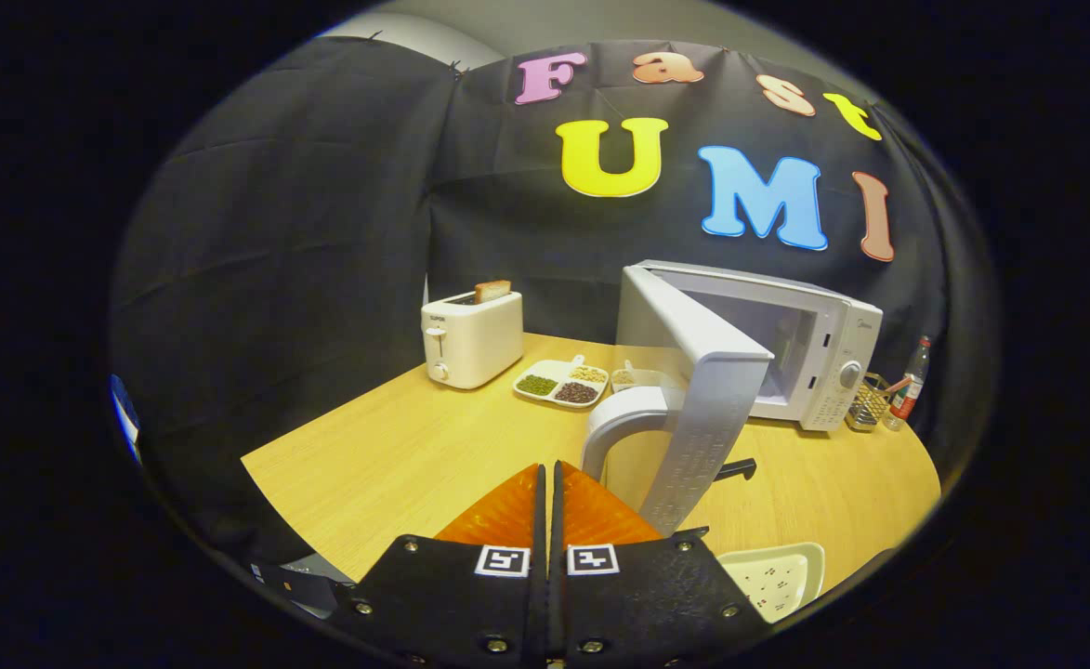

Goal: Open the microwave, put the food inside, and close the microwave door.

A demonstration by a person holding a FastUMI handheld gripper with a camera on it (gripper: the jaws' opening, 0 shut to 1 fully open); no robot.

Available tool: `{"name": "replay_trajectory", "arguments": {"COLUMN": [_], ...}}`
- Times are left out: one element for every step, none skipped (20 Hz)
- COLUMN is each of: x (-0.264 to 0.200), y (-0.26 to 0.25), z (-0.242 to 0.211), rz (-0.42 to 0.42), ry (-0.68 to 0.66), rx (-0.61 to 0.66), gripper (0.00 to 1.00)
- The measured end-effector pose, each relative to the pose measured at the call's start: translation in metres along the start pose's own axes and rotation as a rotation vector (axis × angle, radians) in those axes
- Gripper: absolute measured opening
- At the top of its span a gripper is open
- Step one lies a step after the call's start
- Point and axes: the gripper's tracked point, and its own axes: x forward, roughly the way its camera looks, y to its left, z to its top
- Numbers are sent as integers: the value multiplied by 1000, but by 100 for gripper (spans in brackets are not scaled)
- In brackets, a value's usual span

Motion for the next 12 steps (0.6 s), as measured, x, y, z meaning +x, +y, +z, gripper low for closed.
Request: {"name": "replay_trajectory", "arguments": {"x": [0, 1, 0, 1, 1, 2, 2, 4, 5, 6, 8, 10], "y": [-7, -13, -20, -29, -36, -44, -52, -60, -68, -76, -83, -90], "z": [1, 3, 4, 7, 8, 11, 12, 14, 14, 15, 15, 16], "rz": [-16, -29, -45, -63, -83, -101, -118, -134, -151, -166, -178, -190], "ry": [-2, -6, -8, -10, -11, -14, -18, -21, -20, -18, -16, -16], "rx": [13, 26, 36, 39, 41, 43, 48, 54, 60, 66, 74, 81], "gripper": [1, 1, 1, 1, 1, 1, 1, 1, 1, 1, 1, 1]}}
